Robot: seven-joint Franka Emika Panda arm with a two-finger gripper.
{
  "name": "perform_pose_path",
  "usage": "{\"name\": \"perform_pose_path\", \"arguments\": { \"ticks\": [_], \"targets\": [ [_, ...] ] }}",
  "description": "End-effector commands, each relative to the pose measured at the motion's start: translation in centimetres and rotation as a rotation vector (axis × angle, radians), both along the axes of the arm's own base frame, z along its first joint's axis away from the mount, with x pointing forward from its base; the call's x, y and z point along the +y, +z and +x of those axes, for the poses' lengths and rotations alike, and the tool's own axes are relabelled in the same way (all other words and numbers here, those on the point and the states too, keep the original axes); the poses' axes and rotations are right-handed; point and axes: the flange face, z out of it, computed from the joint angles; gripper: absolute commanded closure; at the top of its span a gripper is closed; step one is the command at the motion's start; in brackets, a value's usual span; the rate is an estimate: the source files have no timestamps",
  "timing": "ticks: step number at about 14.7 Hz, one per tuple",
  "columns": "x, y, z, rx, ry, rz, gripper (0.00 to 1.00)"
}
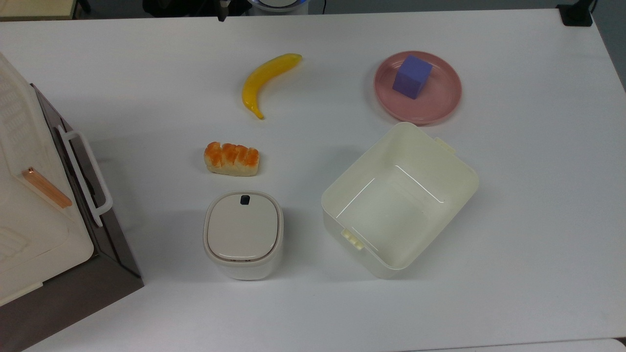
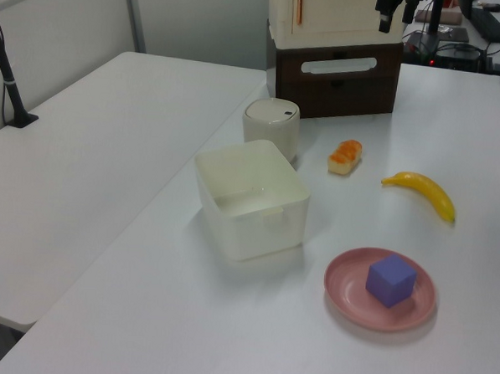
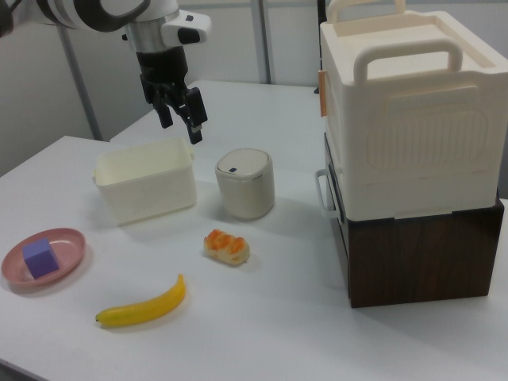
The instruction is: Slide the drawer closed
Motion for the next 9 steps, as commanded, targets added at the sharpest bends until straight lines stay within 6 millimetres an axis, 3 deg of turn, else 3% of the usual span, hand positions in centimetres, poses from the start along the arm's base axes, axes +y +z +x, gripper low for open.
{"name": "perform_pose_path", "arguments": {
  "ticks": [1,9],
  "targets": [
    [0.65,0.41,0.07,-0.027,-0.017,0.018,0.00],
    [0.54,0.42,0.12,-0.029,-0.018,0.016,0.00]
  ]
}}
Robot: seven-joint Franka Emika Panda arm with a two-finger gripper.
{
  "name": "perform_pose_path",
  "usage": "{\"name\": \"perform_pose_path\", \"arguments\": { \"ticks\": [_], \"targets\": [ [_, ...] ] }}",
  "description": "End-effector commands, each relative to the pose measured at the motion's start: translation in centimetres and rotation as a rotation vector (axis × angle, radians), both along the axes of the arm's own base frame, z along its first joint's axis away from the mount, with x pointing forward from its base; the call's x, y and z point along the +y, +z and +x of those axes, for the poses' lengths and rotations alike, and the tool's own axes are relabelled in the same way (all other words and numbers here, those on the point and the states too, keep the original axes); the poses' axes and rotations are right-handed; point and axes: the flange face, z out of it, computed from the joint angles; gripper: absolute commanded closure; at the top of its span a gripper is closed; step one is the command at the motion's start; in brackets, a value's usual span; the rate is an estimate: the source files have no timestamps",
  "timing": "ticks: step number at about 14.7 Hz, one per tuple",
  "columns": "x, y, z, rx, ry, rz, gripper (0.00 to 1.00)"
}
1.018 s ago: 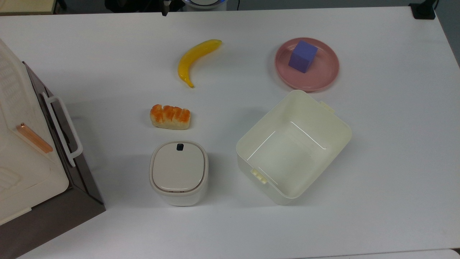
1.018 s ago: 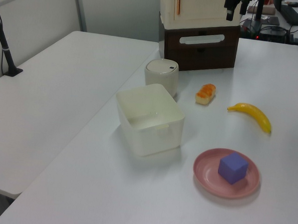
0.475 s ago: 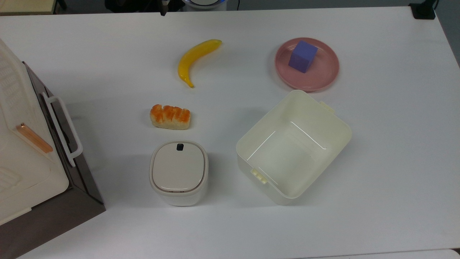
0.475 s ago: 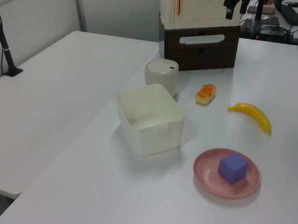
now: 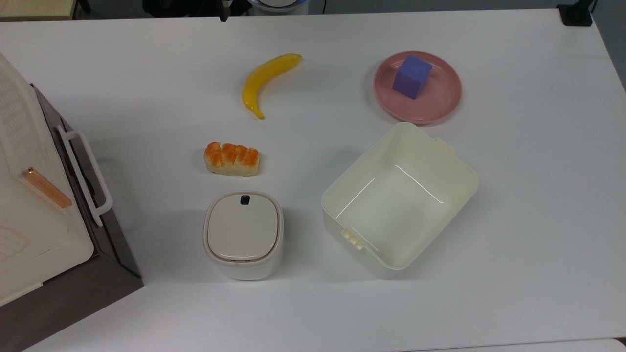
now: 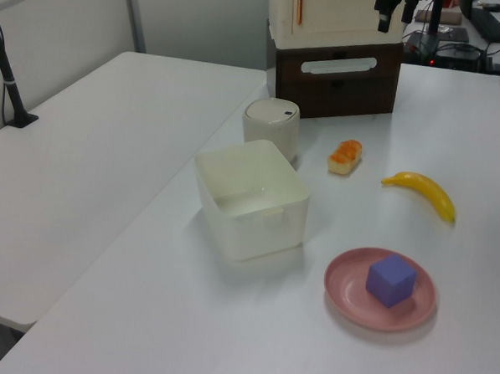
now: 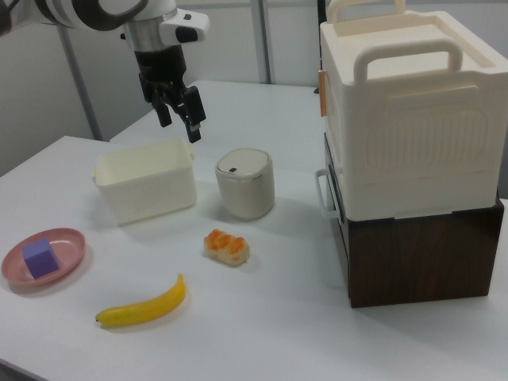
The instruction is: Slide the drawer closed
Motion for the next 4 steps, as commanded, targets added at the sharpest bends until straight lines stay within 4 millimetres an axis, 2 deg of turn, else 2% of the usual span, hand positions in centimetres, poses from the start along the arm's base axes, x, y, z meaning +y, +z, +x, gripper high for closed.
{"name": "perform_pose_path", "arguments": {
  "ticks": [1,4],
  "targets": [
    [-0.03,0.29,0.03,-0.026,-0.019,0.019,0.00],
    [-0.03,0.29,0.03,-0.026,-0.019,0.019,0.00]
  ]
}}
